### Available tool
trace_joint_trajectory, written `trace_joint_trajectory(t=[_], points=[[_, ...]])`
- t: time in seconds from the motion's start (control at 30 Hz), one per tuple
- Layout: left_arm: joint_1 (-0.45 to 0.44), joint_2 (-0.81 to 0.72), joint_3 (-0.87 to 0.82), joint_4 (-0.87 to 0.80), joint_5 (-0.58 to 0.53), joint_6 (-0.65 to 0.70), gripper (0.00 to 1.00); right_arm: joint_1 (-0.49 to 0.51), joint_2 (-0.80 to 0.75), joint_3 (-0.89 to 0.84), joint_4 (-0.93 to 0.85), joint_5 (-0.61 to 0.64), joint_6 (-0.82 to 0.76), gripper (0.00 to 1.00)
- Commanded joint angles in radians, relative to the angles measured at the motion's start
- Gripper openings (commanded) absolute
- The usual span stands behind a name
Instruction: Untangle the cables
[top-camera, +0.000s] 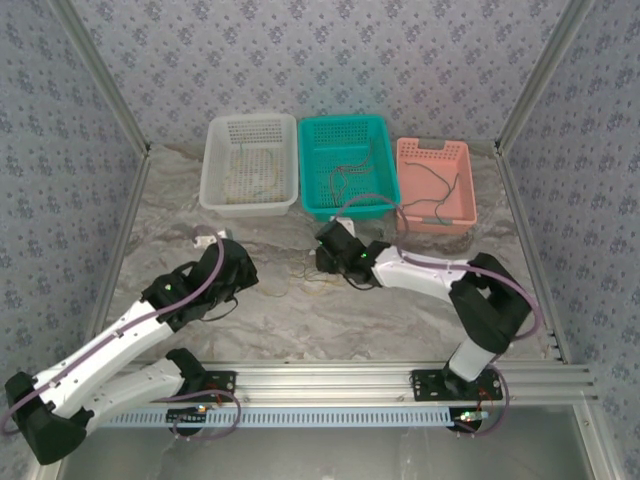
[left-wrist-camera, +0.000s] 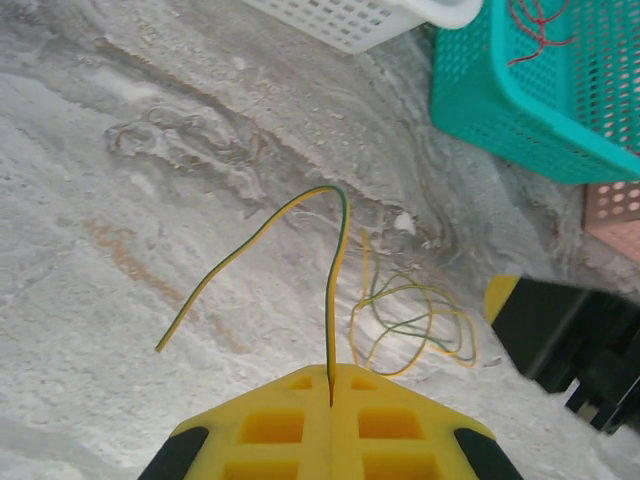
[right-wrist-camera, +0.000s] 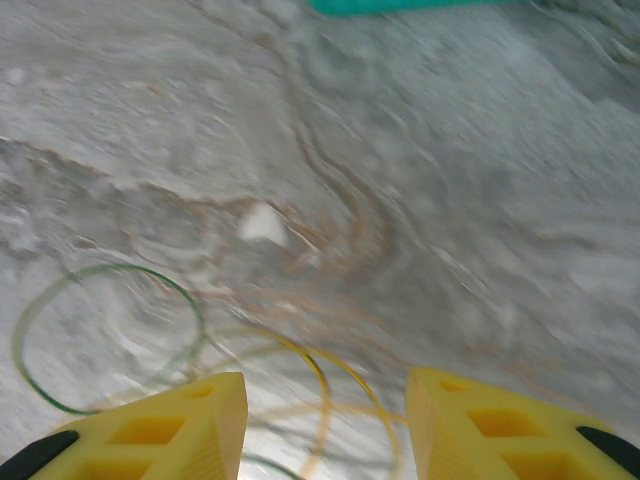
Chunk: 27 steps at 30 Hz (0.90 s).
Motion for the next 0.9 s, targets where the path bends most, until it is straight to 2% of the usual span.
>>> trace_joint_trajectory(t=[0.0,0.2,0.37,0.6,0.87], points=[[0.015,-0.031,-0.064,-0.031,-0.024,0.020,0.00,0.032,0.081,0.131,-0.089,-0.024,-0.078,0.48],[0.036,-0.068,-0.112,-0.003,-0.009,0.017,0.00,0.109,0.233,0.306,-0.172,0.026,0.004,0.49],[0.041,-0.077,-0.111,-0.009,-0.001,0.021,0.00,0.129,0.281,0.337,-0.194,0.052,0.089,0.48],[0.041,-0.087,-0.118,0.000,0.009,0.016,0.00,0.132,0.320,0.386,-0.218,0.074,0.108,0.41],[0.040,-0.092,-0.113,-0.004,0.014,0.018,0.00,0.134,0.360,0.440,-0.214,0.062,0.113,0.43]])
